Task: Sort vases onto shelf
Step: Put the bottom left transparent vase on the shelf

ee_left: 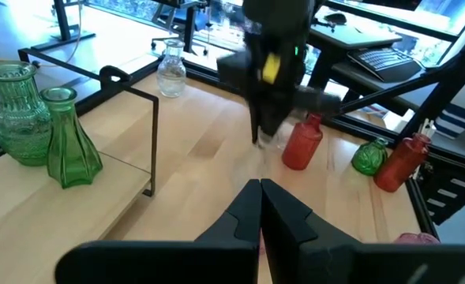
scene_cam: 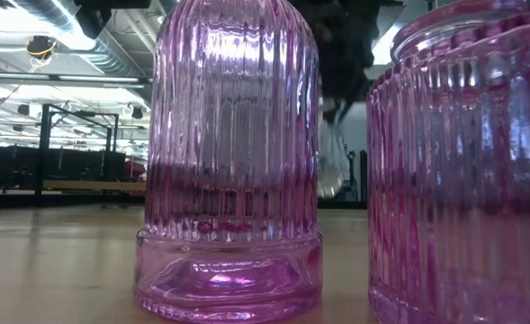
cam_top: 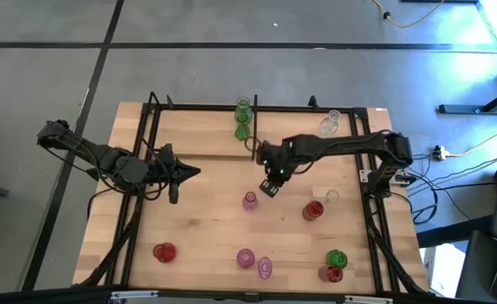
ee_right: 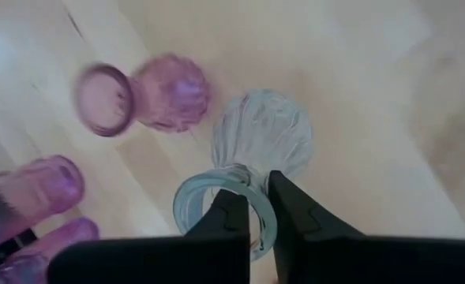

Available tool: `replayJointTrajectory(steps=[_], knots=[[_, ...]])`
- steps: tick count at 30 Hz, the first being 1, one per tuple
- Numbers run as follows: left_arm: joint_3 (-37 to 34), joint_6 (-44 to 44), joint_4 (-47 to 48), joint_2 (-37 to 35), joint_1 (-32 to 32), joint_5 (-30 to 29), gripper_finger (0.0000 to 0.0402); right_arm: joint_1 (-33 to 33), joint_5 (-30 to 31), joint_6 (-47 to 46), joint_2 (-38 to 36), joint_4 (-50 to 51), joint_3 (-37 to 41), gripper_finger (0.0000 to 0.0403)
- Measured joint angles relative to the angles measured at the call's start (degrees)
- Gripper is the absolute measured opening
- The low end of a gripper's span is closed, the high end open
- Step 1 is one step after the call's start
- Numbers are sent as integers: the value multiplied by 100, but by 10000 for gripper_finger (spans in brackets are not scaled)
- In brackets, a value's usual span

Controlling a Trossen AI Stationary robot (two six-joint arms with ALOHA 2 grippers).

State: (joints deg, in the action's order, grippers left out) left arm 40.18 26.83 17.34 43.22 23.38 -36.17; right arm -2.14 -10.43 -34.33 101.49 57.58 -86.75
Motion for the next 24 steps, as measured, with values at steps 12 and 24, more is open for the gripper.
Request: replayJointTrajectory(steps=[12,24], knots=[[0,-1347,-481,292,-305,788,0,-235,-270,164,-20,240,-1991,3],[867,-2699,-949,1789,-1147,1093,104,-314,-426,197,476,136,-2213,1]])
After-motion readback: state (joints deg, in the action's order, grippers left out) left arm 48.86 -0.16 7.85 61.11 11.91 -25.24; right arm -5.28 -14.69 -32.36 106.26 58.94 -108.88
